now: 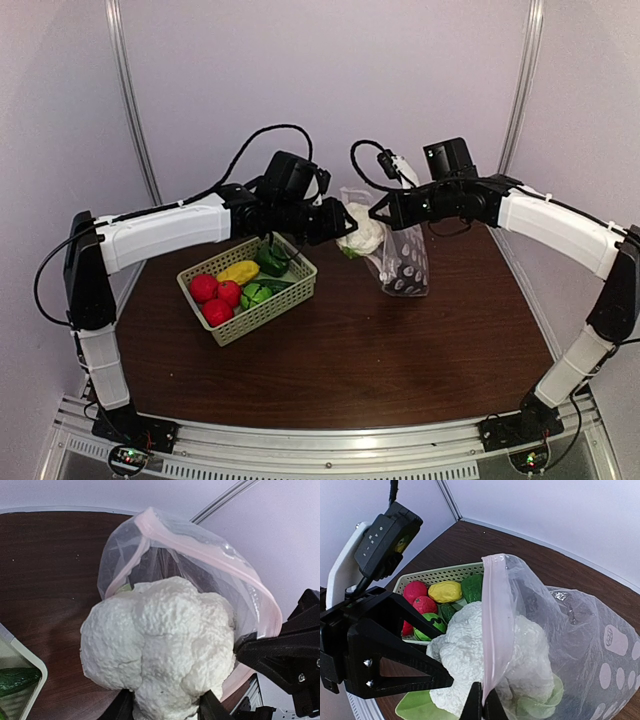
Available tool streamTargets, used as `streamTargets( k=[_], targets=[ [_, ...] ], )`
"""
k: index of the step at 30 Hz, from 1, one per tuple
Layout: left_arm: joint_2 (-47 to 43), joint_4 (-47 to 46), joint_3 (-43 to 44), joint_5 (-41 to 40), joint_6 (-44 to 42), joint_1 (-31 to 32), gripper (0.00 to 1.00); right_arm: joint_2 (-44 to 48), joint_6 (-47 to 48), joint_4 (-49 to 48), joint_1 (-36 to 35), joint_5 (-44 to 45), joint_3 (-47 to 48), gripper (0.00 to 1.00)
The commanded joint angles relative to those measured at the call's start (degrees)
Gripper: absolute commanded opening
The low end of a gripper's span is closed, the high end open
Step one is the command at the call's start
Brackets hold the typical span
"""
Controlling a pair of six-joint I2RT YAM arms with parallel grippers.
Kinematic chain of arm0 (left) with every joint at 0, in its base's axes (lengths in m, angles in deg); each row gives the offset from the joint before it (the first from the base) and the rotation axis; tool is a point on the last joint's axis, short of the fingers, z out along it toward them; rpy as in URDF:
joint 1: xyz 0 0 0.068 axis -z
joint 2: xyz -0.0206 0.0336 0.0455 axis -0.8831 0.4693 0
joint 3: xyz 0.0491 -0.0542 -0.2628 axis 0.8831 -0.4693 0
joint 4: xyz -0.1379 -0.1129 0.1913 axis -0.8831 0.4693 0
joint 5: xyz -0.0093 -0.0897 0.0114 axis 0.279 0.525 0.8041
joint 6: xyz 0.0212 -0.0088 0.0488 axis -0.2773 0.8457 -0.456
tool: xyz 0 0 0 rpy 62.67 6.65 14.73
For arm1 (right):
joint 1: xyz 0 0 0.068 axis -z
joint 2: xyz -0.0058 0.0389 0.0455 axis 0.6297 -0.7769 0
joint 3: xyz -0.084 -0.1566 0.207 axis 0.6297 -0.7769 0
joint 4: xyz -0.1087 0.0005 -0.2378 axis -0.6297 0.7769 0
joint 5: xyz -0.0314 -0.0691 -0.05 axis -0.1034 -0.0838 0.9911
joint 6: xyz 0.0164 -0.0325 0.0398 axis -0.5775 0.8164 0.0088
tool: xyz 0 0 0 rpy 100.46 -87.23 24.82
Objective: Place the food in the zip-top bag and seal the zipper
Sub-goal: Place the fake vegetable in the zipper food storage bag.
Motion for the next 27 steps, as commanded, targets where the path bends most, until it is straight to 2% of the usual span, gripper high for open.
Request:
streamTargets(
  k=[1,4,8,13,16,22,27],
  targets=[
    [-1.4,-6.6,5.0,3.4,4.2,0.6,0.41,-2.3,0.2,2.3,-0.1,-0.9,1.9,0.0],
    [-2.1,-8.6,5.4,4.6,5.4,0.9,0.54,-2.1,0.1,2.2,0.1,-0.4,1.8,0.0],
    [-3.7,-9.5,3.8,4.4,6.0,0.9,0.61,-1.8,-0.1,2.2,1.2,-0.3,2.2,0.0],
    [-4.7,-15.1,-0.5,6.0,7.2,0.9,0.72,-2.6,-1.7,2.1,2.8,-3.1,2.7,0.0],
    [-4.3,-18.6,-1.3,7.6,7.9,0.9,0.74,-2.9,-1.8,2.5,2.9,-4.6,3.2,0.0],
    [-0.1,-17.9,1.0,8.9,8.8,0.9,0.72,-2.2,-4.8,0.6,3.4,-11.9,3.1,0.0],
    [2.2,-16.8,0.6,8.8,9.9,0.9,0.71,-0.6,-12.4,-6.4,7.2,-20.6,0.6,0.0]
  ],
)
